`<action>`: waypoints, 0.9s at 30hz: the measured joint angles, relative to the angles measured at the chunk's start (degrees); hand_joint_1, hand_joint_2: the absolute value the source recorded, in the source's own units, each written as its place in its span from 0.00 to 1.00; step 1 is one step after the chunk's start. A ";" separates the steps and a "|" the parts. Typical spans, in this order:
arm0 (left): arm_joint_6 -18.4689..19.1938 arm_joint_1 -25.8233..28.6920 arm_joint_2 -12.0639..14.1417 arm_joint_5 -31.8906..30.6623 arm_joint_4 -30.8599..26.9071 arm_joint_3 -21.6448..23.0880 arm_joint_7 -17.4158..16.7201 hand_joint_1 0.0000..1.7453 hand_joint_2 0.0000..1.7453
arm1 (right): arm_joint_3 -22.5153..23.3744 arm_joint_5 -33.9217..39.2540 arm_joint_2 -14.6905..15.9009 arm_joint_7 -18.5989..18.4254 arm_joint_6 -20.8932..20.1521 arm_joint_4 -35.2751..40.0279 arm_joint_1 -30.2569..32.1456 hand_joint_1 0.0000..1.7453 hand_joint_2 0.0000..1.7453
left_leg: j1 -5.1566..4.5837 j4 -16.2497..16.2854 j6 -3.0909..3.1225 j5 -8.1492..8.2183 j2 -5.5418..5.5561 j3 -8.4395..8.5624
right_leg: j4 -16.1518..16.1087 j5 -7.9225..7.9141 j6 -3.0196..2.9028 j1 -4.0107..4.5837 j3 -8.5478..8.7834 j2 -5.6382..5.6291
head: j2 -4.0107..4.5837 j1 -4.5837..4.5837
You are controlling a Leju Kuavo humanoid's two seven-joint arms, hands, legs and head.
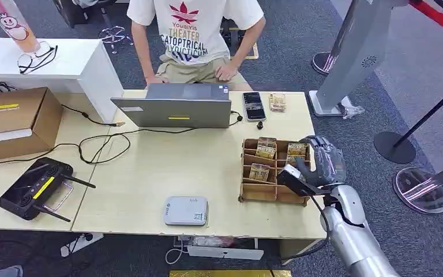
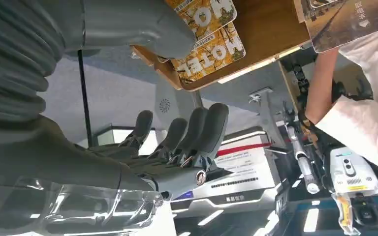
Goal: Pass the card to the sensor for recognition and then transmit it.
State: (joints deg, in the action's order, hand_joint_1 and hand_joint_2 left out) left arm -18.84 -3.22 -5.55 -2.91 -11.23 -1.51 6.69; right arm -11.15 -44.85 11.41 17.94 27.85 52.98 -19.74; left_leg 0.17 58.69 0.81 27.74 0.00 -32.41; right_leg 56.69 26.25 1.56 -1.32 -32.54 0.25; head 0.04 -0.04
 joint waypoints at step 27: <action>0.02 0.02 0.28 0.02 0.00 0.00 0.00 0.00 0.00 | -1.01 -0.15 0.00 -0.35 -0.94 -1.33 -0.04 0.47 1.00 | 0.00 0.00 0.00 0.00 0.00 -0.03 | 0.01 0.00 0.00 0.00 -0.02 0.01 | 0.00 0.02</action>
State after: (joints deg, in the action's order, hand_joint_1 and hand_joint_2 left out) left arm -18.82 -3.20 -5.27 -2.89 -11.23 -1.51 6.69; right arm -12.15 -45.00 11.41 17.59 26.91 51.65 -19.78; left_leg 0.17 58.69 0.80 27.74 0.01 -32.45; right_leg 56.70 26.25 1.56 -1.32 -32.56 0.25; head 0.04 -0.02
